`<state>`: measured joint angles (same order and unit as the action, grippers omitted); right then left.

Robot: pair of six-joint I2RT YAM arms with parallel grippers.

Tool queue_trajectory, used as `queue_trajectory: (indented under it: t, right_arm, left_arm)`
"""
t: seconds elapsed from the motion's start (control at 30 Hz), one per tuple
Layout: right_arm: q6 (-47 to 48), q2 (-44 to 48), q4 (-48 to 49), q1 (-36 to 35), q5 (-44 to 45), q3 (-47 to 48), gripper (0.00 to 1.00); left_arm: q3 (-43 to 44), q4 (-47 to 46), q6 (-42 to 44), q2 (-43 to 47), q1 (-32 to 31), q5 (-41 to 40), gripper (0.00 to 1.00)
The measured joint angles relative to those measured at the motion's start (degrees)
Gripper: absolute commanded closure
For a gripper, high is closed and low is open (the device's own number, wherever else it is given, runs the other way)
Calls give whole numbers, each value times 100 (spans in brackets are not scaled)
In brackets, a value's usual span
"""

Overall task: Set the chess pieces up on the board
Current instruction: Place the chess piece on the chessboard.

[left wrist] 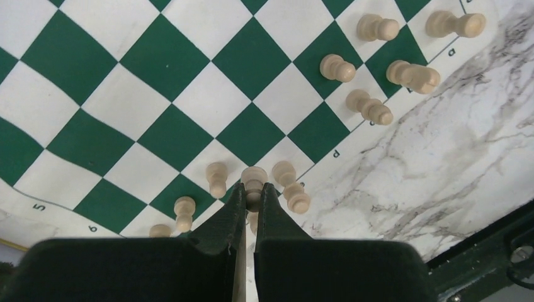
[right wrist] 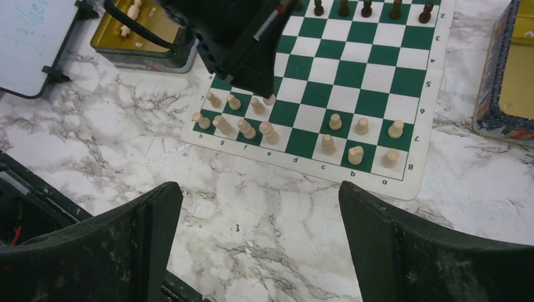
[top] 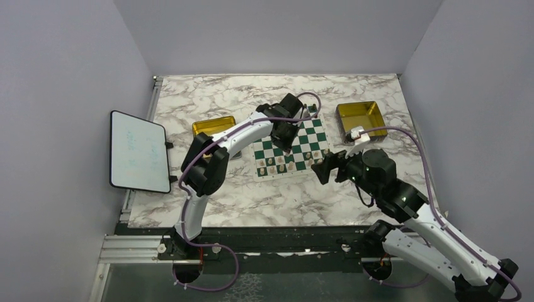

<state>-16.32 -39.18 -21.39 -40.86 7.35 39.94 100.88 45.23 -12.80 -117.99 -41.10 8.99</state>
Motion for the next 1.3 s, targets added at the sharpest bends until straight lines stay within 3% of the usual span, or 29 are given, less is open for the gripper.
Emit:
queue_trajectory:
  t: [0.3,0.67,1.3]
  right_arm:
    - [50,400,-166,0,37,-103,0]
    - [90,605,-278,0,125,-212,0]
    - [92,697,-321,0,195,-240,0]
  left_arm:
    - [542,122,76,-586,-98,-210,100]
    - [614,273,160,-914,-103,-212,99]
    - [647,389,214,-988,-175,-184,99]
